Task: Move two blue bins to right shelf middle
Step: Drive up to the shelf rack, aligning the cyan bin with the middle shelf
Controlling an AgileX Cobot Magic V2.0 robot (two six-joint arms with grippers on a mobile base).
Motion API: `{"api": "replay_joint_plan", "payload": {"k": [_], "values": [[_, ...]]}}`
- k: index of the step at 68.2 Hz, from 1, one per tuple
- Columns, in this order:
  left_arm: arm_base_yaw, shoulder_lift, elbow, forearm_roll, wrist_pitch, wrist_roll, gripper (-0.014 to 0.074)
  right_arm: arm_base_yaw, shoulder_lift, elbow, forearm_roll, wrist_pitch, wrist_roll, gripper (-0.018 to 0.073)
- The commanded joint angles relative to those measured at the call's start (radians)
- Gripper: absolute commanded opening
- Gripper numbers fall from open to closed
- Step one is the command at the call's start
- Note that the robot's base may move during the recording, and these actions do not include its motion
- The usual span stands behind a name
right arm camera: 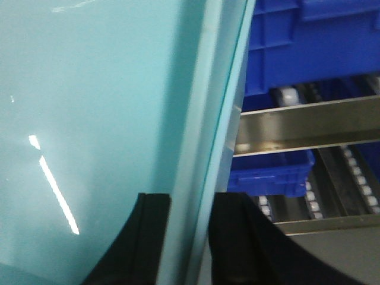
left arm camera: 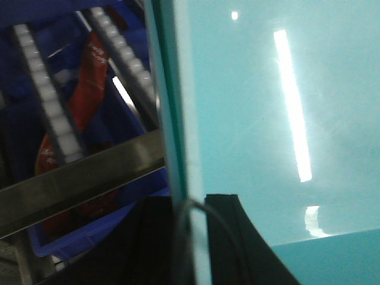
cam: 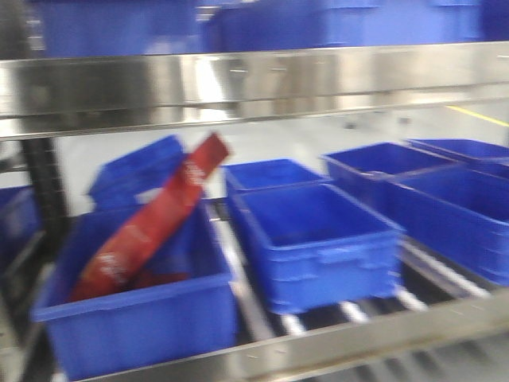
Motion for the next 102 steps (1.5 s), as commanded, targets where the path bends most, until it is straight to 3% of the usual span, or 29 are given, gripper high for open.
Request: {"api": "replay_joint_plan", "payload": {"k": [1, 102], "values": [[0.001, -0.024, -0.016, -0.001, -0.065, 0.008, -0.0111, -0.001, -0.017, -0.016, -0.008, -0.09, -0.014, -0.0152], [0.001, -0.024, -0.016, -0.001, -0.065, 0.008, -0.0111, -0.001, -0.017, -0.016, -0.008, -0.09, -0.014, -0.0152]]}}
